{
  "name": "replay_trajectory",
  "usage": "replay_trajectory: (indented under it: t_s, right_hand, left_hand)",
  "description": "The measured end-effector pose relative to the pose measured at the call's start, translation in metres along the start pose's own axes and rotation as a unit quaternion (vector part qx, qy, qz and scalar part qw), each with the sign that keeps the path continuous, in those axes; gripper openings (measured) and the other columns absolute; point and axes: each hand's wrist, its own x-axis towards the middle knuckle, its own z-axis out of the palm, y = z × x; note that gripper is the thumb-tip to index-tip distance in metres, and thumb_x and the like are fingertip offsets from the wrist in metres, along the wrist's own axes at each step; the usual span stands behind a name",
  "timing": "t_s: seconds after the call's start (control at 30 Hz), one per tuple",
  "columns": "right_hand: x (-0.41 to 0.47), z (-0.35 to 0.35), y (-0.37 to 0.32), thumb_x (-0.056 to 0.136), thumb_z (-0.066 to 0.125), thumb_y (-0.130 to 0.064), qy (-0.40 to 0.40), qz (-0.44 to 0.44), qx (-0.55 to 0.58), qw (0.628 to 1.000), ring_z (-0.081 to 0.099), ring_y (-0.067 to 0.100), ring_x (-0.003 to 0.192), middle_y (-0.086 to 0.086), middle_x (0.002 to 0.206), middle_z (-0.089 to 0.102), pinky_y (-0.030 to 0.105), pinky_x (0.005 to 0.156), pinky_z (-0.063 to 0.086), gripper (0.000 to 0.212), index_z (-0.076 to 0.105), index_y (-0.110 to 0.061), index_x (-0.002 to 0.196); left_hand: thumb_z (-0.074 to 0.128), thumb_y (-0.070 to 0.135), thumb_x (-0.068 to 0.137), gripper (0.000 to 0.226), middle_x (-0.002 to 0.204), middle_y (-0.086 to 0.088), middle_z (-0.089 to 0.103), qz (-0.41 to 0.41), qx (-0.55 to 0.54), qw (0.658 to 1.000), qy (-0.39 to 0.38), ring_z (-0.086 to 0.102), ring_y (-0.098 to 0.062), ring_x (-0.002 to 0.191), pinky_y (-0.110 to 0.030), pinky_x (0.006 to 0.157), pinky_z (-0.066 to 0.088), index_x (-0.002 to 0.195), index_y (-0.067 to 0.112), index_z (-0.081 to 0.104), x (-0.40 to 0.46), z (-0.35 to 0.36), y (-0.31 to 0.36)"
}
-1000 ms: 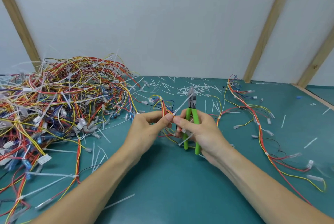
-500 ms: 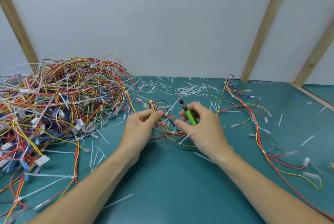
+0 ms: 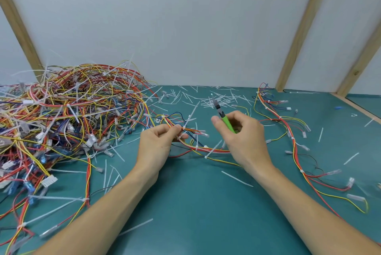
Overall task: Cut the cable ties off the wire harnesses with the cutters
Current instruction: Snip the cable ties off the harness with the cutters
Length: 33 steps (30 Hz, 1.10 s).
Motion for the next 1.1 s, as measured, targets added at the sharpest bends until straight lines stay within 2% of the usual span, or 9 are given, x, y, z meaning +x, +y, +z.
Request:
replay_trajectory:
  t_s: [0.07, 0.2, 0.27, 0.4, 0.57, 0.73, 0.9, 1.0, 1.1]
  right_hand:
    - [0.0, -0.004, -0.002, 0.083, 0.065, -0.067, -0.017, -0.02, -0.004, 1.0, 0.063, 0.024, 0.063, 0.0, 0.063, 0.066, 0.041, 0.065, 0.053, 0.046, 0.069, -0.023, 0.068]
    - [-0.001, -0.005, -0.002, 0.083, 0.06, -0.066, -0.03, -0.071, -0.064, 0.995, 0.053, 0.016, 0.053, -0.004, 0.057, 0.06, 0.037, 0.058, 0.047, 0.044, 0.068, -0.026, 0.066]
    - [0.0, -0.007, -0.001, 0.08, 0.061, -0.061, -0.035, -0.081, -0.076, 0.993, 0.059, 0.013, 0.055, -0.007, 0.058, 0.064, 0.034, 0.06, 0.051, 0.038, 0.069, -0.025, 0.068]
    - [0.002, -0.011, 0.001, 0.073, 0.059, -0.055, -0.064, -0.089, -0.108, 0.988, 0.066, 0.01, 0.064, -0.011, 0.066, 0.07, 0.034, 0.069, 0.057, 0.033, 0.069, -0.023, 0.077]
    - [0.004, -0.011, 0.006, 0.094, 0.068, -0.047, -0.121, -0.156, -0.209, 0.958, 0.062, 0.011, 0.096, -0.011, 0.102, 0.069, 0.036, 0.091, 0.05, 0.031, 0.069, -0.022, 0.111]
    - [0.003, -0.009, 0.001, 0.103, 0.05, -0.049, -0.152, -0.167, -0.262, 0.938, 0.057, 0.018, 0.115, -0.009, 0.123, 0.066, 0.044, 0.099, 0.044, 0.039, 0.065, -0.024, 0.128]
    - [0.002, -0.009, 0.006, 0.104, 0.044, -0.049, -0.166, -0.145, -0.257, 0.941, 0.055, 0.018, 0.111, -0.009, 0.117, 0.064, 0.041, 0.094, 0.044, 0.04, 0.064, -0.025, 0.128]
    - [0.005, -0.01, 0.01, 0.099, 0.056, -0.056, -0.151, -0.145, -0.251, 0.945, 0.062, 0.017, 0.093, -0.01, 0.098, 0.072, 0.038, 0.084, 0.049, 0.036, 0.074, -0.028, 0.109]
    - [0.005, -0.011, 0.013, 0.088, 0.057, -0.069, -0.119, -0.142, -0.229, 0.956, 0.065, 0.012, 0.081, -0.014, 0.09, 0.076, 0.035, 0.076, 0.051, 0.046, 0.079, -0.03, 0.098]
  left_hand:
    - [0.066, 0.024, 0.095, 0.026, 0.077, -0.001, 0.078, 0.003, 0.005, 1.0, 0.013, 0.066, -0.004, 0.067, -0.026, 0.071, 0.042, 0.075, 0.009, 0.072, 0.002, -0.001, -0.001]
    - [0.068, 0.025, 0.094, 0.026, 0.077, -0.003, 0.078, -0.004, 0.003, 1.0, 0.016, 0.068, -0.012, 0.073, -0.031, 0.078, 0.046, 0.073, 0.009, 0.073, 0.003, -0.002, -0.004]
    - [0.068, 0.025, 0.093, 0.028, 0.078, -0.004, 0.078, -0.01, -0.002, 1.0, 0.011, 0.068, -0.02, 0.078, -0.036, 0.086, 0.046, 0.07, 0.012, 0.074, 0.004, -0.003, -0.005]
    - [0.068, 0.025, 0.093, 0.027, 0.078, -0.006, 0.078, -0.013, -0.006, 1.0, 0.008, 0.068, -0.022, 0.078, -0.038, 0.089, 0.047, 0.072, 0.009, 0.073, 0.004, -0.004, -0.004]
    - [0.068, 0.027, 0.093, 0.025, 0.077, -0.005, 0.078, -0.022, -0.004, 1.0, 0.01, 0.065, -0.02, 0.075, -0.034, 0.076, 0.043, 0.077, 0.008, 0.073, 0.003, -0.003, -0.003]
    - [0.067, 0.029, 0.094, 0.025, 0.077, -0.003, 0.078, -0.025, 0.005, 1.0, 0.015, 0.057, -0.02, 0.076, -0.031, 0.063, 0.033, 0.078, 0.011, 0.073, 0.004, -0.004, -0.002]
    - [0.067, 0.03, 0.094, 0.025, 0.077, -0.003, 0.078, -0.025, 0.002, 1.0, 0.014, 0.057, -0.019, 0.075, -0.031, 0.065, 0.034, 0.078, 0.011, 0.073, 0.003, -0.003, -0.002]
    - [0.067, 0.03, 0.094, 0.025, 0.077, -0.003, 0.078, -0.026, -0.003, 1.0, 0.014, 0.058, -0.02, 0.076, -0.033, 0.074, 0.036, 0.079, 0.01, 0.073, 0.003, -0.004, -0.001]
    - [0.067, 0.03, 0.094, 0.025, 0.077, -0.003, 0.078, -0.03, -0.004, 0.999, 0.012, 0.06, -0.02, 0.076, -0.033, 0.075, 0.037, 0.078, 0.011, 0.073, 0.002, -0.004, 0.0]
